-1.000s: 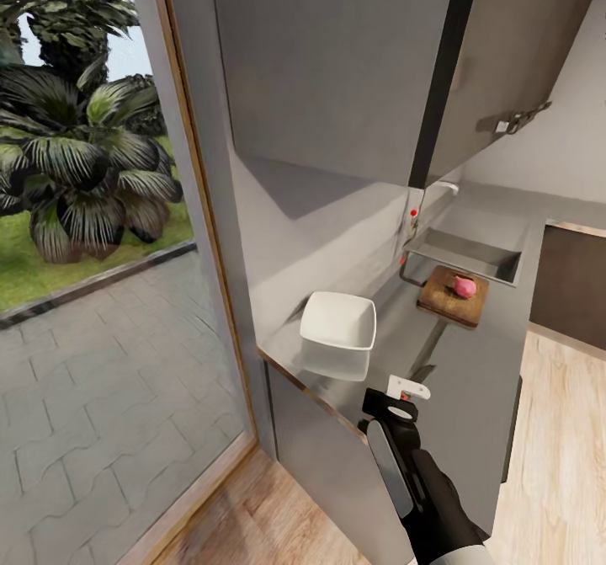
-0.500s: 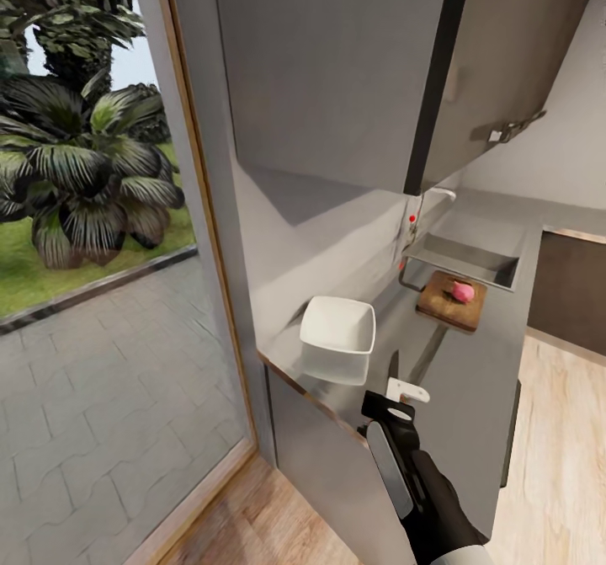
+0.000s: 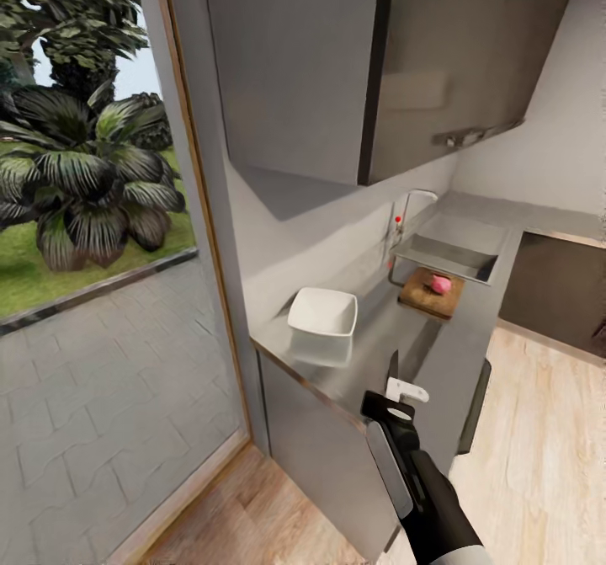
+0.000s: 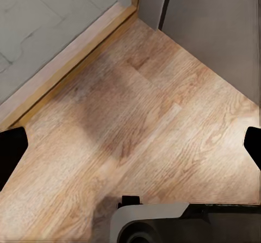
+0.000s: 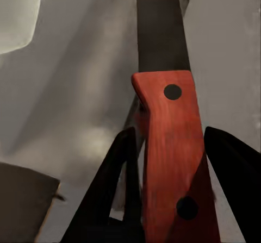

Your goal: In the kitchen, take the Vidalia onion out of the sink, dice it on the chopping board with the paring knife, put the diced onion into the bowl on the countertop, then place both the paring knife and the chopping board into the sink.

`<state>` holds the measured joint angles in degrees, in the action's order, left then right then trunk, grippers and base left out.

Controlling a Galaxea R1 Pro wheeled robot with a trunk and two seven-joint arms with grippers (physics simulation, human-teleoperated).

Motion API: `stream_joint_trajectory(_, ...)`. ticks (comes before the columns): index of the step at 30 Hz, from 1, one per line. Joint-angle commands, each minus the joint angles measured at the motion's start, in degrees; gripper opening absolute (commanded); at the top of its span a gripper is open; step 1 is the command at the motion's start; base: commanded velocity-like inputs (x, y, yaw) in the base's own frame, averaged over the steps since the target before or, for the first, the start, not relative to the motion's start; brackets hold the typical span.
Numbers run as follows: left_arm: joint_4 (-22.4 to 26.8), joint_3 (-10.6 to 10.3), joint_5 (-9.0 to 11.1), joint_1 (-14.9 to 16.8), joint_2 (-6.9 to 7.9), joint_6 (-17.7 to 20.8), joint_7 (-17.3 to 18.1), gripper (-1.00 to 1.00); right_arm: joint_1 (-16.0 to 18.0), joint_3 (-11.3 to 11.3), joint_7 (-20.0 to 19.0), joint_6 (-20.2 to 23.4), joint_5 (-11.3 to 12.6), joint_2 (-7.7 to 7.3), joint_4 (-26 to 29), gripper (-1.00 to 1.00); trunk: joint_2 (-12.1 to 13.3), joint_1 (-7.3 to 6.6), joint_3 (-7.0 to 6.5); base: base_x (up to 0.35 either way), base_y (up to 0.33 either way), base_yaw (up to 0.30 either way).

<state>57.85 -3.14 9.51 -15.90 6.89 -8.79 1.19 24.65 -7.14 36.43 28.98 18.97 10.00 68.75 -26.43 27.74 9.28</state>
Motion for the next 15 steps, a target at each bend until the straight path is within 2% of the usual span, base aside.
stream_joint_trajectory(1,0.1,-0.1,0.6,0.0,0.05,-0.1,0.1,1.0,0.0,-0.1,0.4,0.2,0.4,0.0,0.1,-1.0,-0.1,0.02,0.01,-0.103,-0.209,0.0)
stream_joint_trajectory(6,0.0,-0.1,0.6,0.0,0.05,-0.1,0.1,1.0,0.0,-0.1,0.4,0.1,0.4,0.0,0.1,-1.0,-0.1,0.02,-0.45,-0.024,-0.223,0.053)
stream_joint_trajectory(15,0.0,-0.1,0.6,0.0,0.0,-0.1,0.1,1.0,0.0,-0.2,0.4,0.1,0.5,0.0,0.2,-1.0,-0.1,0.02,-1.19,-0.001,-0.212,0.182)
